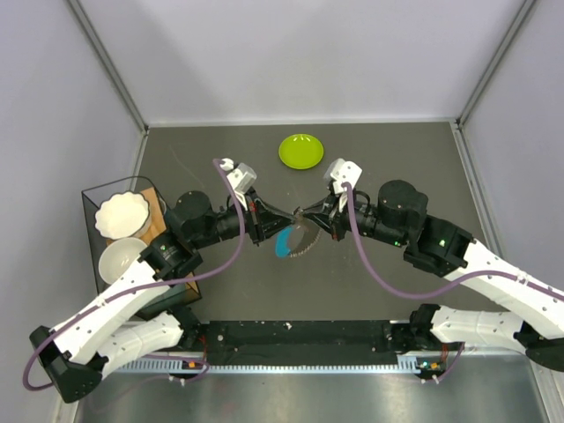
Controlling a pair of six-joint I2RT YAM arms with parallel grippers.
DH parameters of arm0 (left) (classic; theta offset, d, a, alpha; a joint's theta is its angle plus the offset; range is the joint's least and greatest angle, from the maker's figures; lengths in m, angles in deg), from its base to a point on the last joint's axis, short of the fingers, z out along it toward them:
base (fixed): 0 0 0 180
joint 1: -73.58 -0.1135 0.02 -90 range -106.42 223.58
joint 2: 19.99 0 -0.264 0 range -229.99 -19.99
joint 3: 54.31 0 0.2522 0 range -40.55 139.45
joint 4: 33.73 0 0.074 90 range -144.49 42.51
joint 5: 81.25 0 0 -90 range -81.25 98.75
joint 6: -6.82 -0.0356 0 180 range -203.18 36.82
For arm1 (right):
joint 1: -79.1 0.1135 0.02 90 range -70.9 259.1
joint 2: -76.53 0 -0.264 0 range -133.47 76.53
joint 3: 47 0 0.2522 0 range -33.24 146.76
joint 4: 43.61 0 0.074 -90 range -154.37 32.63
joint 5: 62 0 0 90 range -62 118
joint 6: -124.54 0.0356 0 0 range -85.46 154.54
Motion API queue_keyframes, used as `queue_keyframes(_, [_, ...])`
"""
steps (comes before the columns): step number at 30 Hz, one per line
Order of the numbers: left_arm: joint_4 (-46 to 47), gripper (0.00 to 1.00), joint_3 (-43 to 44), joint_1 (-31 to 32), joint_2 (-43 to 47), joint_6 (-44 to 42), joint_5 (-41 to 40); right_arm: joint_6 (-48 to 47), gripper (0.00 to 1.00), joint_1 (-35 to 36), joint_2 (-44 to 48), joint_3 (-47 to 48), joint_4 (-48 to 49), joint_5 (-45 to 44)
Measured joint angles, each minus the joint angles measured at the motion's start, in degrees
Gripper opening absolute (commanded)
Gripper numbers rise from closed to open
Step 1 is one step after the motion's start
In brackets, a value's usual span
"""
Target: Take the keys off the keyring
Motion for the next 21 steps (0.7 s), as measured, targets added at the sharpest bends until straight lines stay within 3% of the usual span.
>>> queue_keyframes(2, [0.09,0.0,0.0,0.02,-0.11,0.0,0.15,-0.02,0.0,0.0,0.0,0.0,0.0,0.0])
queue_keyframes(5, [0.28,0.25,0.0,0.0,-0.13,-0.04,0.15,-0.24,0.0,0.0,0.0,0.0,0.0,-0.02])
queue_keyframes(6, [0.26,0.27,0.07,0.0,-0.13,-0.17,0.07,-0.28,0.0,0.0,0.0,0.0,0.0,-0.02])
queue_keyframes(21, [-6.69,0.22,4.83,-1.42,-1.42,-2.21,-4.31,-0.35,0.0,-0.07,0.0,-0.02,0.0,-0.28])
